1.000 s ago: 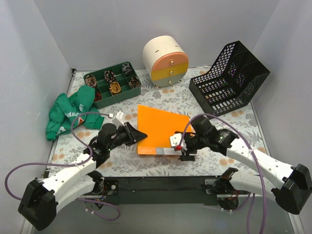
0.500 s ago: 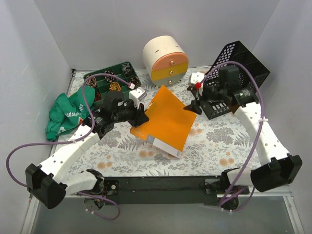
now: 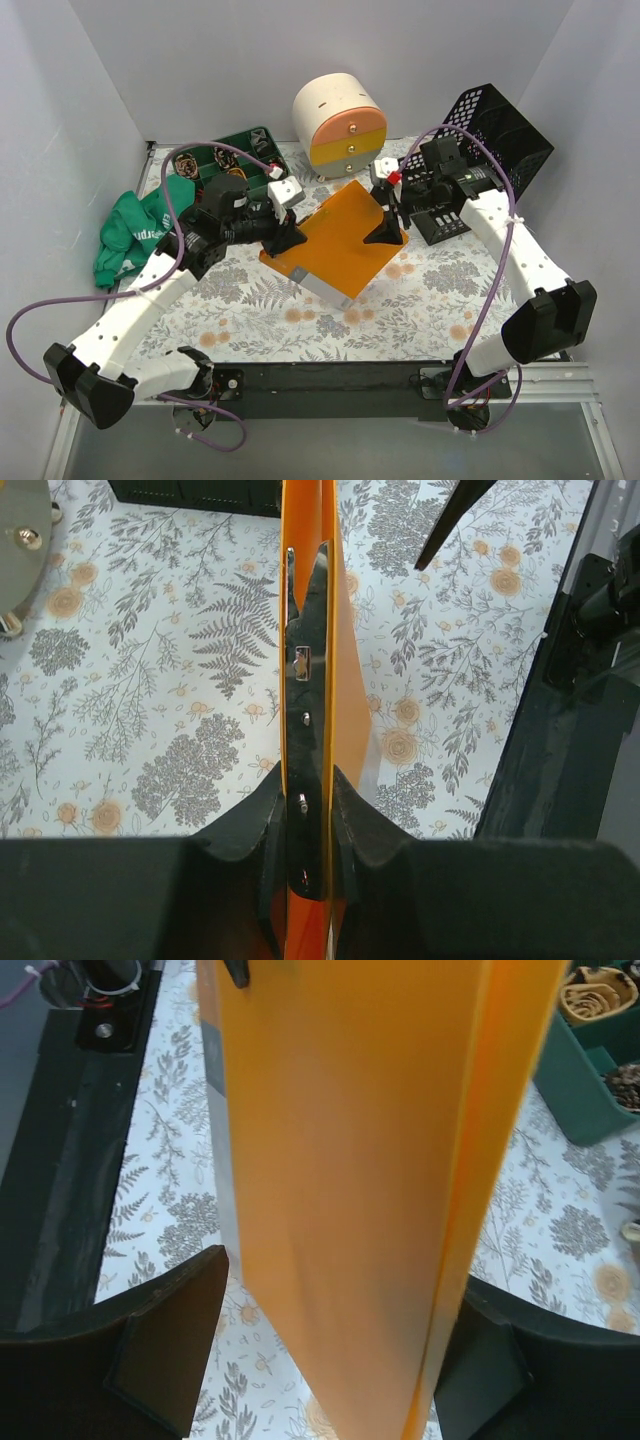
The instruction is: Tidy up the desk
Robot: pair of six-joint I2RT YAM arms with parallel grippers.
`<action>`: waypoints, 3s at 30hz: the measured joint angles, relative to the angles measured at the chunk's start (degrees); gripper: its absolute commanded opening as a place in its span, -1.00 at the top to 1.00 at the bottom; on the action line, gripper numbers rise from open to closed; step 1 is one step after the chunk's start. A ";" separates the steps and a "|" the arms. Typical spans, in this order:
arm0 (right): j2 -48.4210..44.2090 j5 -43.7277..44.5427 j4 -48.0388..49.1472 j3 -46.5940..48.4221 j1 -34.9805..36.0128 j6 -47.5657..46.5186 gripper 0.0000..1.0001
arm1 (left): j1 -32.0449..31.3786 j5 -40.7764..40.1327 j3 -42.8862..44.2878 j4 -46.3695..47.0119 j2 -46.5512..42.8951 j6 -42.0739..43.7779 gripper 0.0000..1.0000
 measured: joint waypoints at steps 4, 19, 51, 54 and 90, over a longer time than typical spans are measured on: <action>0.33 -1.03 -0.44 -0.96 2.51 -0.83 0.28 | 0.00 1.77 0.90 -0.22 0.48 1.16 1.00; -4.76 -5.60 -2.16 -5.07 0.04 -0.79 0.97 | -0.17 -0.98 -7.43 15.47 -7.85 -6.62 -0.96; -10.12 -23.74 -2.47 -5.95 -14.51 -0.28 0.97 | -0.15 16.79 -32.28 69.09 -6.12 -29.75 -0.31; -10.21 -23.87 -2.49 -7.04 -14.51 -0.26 0.97 | -0.15 16.96 -30.16 69.18 -5.99 -30.27 -0.07; -25.29 33.99 25.73 4.13 -16.09 34.62 -0.97 | -0.26 5.95 -2.95 57.88 14.91 -29.40 1.00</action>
